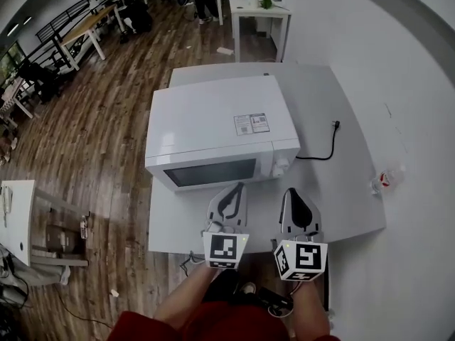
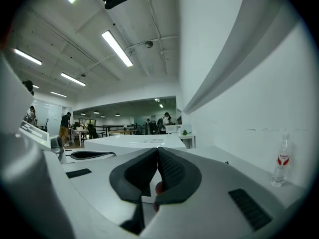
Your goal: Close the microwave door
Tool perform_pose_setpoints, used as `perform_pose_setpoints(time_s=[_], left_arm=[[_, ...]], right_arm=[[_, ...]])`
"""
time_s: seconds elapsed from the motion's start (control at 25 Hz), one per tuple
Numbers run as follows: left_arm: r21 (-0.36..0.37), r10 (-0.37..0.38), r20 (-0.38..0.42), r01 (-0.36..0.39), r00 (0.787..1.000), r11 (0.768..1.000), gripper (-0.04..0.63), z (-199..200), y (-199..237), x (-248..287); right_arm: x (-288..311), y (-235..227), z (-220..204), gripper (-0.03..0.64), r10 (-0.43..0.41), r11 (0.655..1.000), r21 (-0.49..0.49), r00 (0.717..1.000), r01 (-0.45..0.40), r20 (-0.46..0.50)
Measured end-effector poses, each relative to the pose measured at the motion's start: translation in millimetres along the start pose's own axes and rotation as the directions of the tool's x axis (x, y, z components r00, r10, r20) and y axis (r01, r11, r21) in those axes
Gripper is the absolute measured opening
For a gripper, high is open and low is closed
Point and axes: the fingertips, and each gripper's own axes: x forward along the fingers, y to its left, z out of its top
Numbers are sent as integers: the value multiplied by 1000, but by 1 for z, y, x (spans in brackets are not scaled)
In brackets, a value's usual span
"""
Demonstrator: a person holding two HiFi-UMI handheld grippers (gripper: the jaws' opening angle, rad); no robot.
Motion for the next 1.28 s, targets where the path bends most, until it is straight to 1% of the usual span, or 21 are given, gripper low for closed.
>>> perform_pose_setpoints(time_s=[0.16,0.24,0.4,0.56,0.72,0.84,0.96,1.08,1.28], left_arm=[[42,47,15,-48,999,998,29,29,5,-44],[58,74,27,-76,997,995,29,44,12,-69],[59,118,30,-119,993,991,29,66,25,-112],[49,165,32,-166,986,985,29,78,41,-142],[31,213,43,-215,976,976,29,87,71,-170],[-2,245,50,-245,968,970,29,88,101,-191],[-15,263,61,-262,963,965,29,90,127,-209],[-23,268,63,-267,961,963,29,88,139,-222],[-28,267,69,-266,961,964,29,88,148,-234]], right_arm=[[-26,23,19,28,44,999,-10,998,-44,42],[-35,41,27,28,84,996,-14,994,-83,74],[-51,77,44,28,158,987,-29,979,-156,125],[-58,107,58,28,198,980,-30,970,-196,144],[-61,139,68,28,221,975,-55,964,-215,148],[-61,161,75,28,218,975,-68,963,-209,156],[-62,185,81,28,215,975,-91,965,-203,153],[-64,200,85,28,219,971,-125,964,-201,152],[-67,212,94,28,218,970,-146,964,-196,153]])
